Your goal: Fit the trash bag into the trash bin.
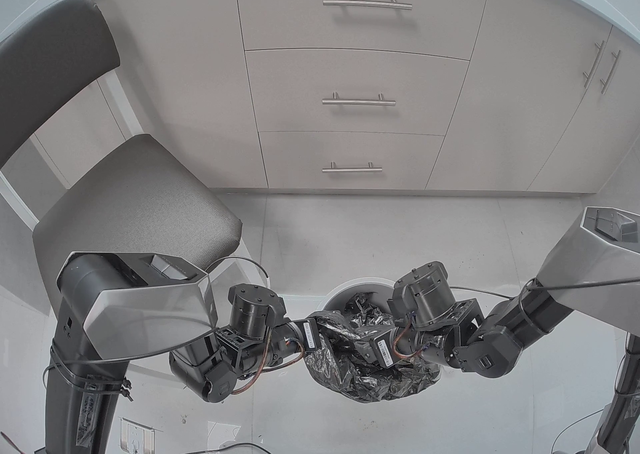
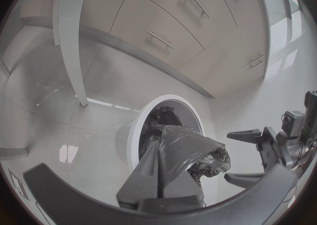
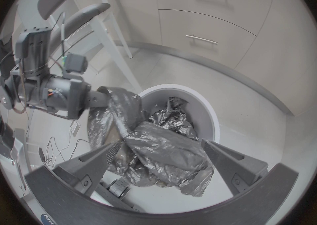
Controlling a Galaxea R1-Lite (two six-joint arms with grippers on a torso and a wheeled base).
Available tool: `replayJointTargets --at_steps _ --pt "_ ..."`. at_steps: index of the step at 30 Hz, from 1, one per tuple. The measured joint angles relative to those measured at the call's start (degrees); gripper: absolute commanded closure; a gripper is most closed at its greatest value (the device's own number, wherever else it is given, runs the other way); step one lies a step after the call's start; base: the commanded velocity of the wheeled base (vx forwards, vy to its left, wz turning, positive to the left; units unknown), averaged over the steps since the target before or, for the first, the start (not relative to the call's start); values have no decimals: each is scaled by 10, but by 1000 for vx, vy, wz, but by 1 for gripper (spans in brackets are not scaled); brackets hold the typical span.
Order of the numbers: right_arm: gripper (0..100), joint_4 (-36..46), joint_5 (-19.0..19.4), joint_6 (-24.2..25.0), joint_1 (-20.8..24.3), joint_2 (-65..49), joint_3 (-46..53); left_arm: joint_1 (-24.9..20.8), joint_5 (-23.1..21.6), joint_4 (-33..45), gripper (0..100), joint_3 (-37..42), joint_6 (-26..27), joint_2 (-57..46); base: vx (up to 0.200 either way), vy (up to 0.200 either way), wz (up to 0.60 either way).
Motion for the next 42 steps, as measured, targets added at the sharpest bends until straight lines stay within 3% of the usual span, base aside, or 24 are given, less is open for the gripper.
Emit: replayJointTargets --at_steps 19,32,33,42 --pt "0 -10 11 -46 -34 50 -4 0 0 0 100 1 0 0 0 0 0" --pt "0 -14 28 -46 -54 64 -4 0 0 0 100 0 0 0 0 0 0" --pt "100 -16 28 -46 -54 64 -4 0 0 -1 100 0 0 0 0 0 0" --pt "100 -51 29 -44 -55 71 -1 0 0 -2 100 1 0 0 0 0 0"
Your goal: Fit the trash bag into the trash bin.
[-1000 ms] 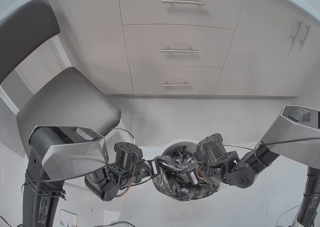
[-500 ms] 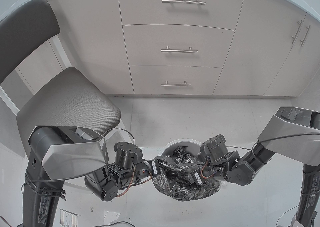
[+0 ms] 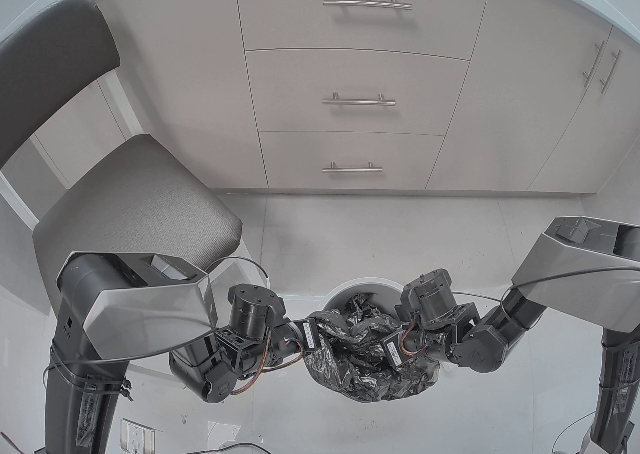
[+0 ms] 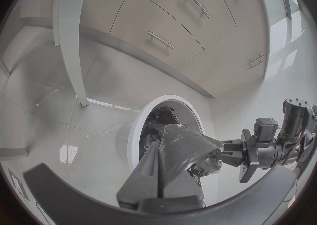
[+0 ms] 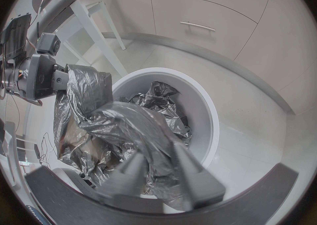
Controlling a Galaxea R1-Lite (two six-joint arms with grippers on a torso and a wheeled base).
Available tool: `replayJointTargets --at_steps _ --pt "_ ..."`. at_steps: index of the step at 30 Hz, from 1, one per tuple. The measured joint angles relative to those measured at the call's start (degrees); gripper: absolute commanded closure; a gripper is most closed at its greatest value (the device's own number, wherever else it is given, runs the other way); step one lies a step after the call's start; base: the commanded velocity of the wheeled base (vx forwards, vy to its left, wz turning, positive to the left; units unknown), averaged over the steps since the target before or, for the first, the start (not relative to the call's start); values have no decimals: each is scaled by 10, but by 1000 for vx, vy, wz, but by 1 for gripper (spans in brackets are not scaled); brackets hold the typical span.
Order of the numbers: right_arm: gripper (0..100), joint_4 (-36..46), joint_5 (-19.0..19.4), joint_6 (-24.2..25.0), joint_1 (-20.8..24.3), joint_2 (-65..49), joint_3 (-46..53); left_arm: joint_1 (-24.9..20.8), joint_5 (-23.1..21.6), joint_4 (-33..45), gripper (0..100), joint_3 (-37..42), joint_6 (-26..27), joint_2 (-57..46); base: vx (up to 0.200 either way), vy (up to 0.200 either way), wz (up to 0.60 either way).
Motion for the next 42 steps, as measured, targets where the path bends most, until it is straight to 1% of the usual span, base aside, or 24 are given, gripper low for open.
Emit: replayJointTargets --at_steps 8,16,21,24,27,32,35,42 --pt "100 -10 0 1 0 4 2 -1 0 -2 100 1 0 0 0 0 0" --pt "100 -79 -4 1 0 0 26 -5 1 2 100 2 10 0 0 0 0" --pt "100 -102 -11 7 -3 -6 37 -9 0 34 100 -2 23 -1 0 0 0" --pt "100 -120 -23 14 -4 -8 38 -9 -1 73 100 -7 29 -5 0 0 0" --pt "100 -147 -45 18 -7 -8 38 -10 -1 95 100 -15 32 -9 0 0 0" --pt "100 -213 -90 19 -10 -1 34 -12 -2 102 100 -21 36 -14 0 0 0" --pt "100 -245 -116 17 -10 13 28 -12 -4 105 100 -22 47 -15 0 0 0" --pt "100 -261 -123 15 -22 42 10 -13 -6 142 100 -27 94 -17 0 0 0"
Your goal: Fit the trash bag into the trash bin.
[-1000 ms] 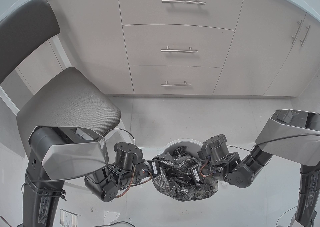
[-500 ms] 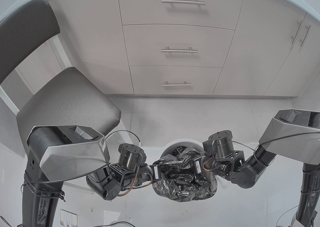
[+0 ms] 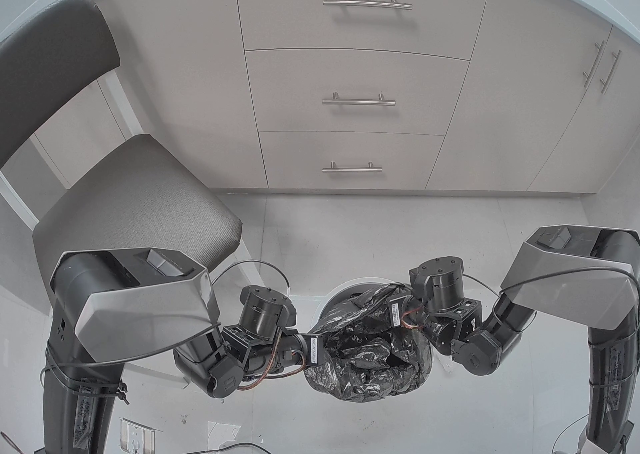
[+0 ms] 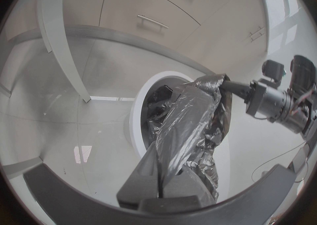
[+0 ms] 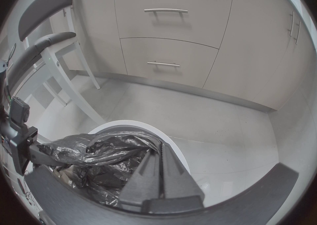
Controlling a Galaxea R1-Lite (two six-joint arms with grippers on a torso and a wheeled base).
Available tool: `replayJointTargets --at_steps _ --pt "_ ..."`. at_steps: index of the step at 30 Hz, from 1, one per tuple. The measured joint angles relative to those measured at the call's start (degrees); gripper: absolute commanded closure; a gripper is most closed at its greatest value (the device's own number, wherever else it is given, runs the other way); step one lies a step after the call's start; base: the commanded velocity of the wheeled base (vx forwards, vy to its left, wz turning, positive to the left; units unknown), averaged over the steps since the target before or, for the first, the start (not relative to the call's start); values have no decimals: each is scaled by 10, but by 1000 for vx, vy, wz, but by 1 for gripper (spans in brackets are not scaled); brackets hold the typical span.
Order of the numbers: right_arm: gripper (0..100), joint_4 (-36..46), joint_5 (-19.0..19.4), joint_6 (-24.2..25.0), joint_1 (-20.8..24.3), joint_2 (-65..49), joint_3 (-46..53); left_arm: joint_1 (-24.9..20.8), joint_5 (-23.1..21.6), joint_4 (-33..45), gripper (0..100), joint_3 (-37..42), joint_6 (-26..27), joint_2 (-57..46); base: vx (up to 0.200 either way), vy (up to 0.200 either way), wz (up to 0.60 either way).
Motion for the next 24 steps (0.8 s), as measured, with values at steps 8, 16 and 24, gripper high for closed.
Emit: replayJointTargets --at_steps 8,16,24 --pt "100 -1 0 -1 -18 20 -38 1 -20 34 100 -24 22 -1 0 0 0" --pt "100 -2 4 -20 -27 31 -65 4 -30 36 100 -34 22 -3 0 0 0" --pt "100 -23 13 -34 -32 50 -84 15 -50 39 100 -51 23 -2 0 0 0"
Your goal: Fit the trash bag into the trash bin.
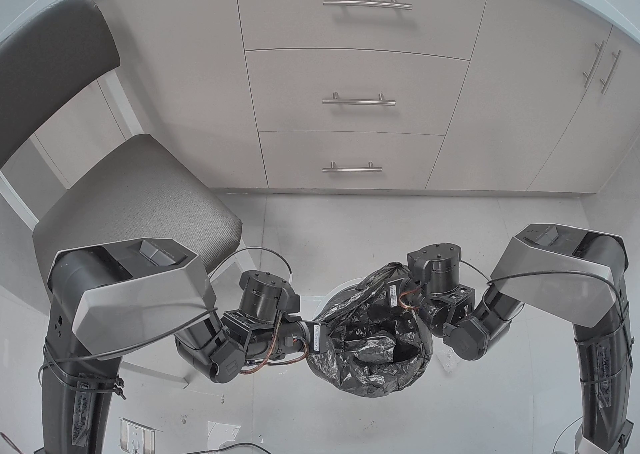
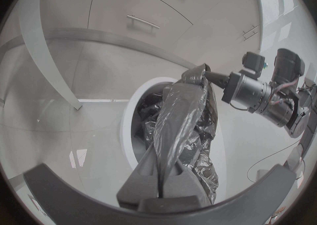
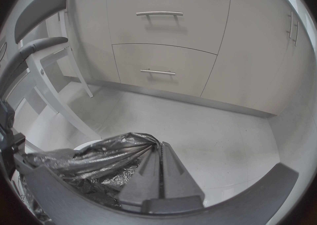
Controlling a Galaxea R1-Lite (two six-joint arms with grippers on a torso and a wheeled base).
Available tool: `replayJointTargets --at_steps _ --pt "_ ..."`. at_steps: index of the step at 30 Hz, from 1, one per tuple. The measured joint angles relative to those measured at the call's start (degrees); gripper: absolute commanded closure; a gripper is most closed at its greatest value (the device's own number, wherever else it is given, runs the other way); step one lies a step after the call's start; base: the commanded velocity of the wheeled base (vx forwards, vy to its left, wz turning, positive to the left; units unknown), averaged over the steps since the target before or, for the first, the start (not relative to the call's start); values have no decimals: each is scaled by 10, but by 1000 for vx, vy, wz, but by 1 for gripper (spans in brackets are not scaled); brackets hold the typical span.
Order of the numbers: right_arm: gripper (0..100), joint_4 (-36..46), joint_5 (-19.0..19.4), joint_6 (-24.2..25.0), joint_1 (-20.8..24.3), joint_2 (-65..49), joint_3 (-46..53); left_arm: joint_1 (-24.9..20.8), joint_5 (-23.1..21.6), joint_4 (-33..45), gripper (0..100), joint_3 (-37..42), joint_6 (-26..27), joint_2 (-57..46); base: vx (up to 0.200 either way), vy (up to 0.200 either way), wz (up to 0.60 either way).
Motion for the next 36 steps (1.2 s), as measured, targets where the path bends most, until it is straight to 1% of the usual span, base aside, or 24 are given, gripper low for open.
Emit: replayJointTargets --at_steps 5,8,13,22,23,32,36 --pt "100 -38 13 -29 -10 17 -8 8 -2 18 100 -15 1 2 0 0 0" --pt "100 -49 20 -36 -17 28 -14 12 -2 30 100 -20 7 2 0 0 0" --pt "100 -51 25 -36 -21 41 -18 14 -1 52 100 -22 32 0 0 0 0" --pt "100 -73 43 -32 -25 50 -18 13 3 76 100 -32 34 0 0 0 0" --pt "100 -75 43 -32 -25 52 -18 13 3 77 0 -33 34 0 0 0 0" --pt "100 -82 46 -30 -25 58 -19 15 3 81 0 -40 34 1 0 0 0" --pt "100 -96 46 -30 -25 61 -19 22 7 100 0 -54 33 4 0 0 0"
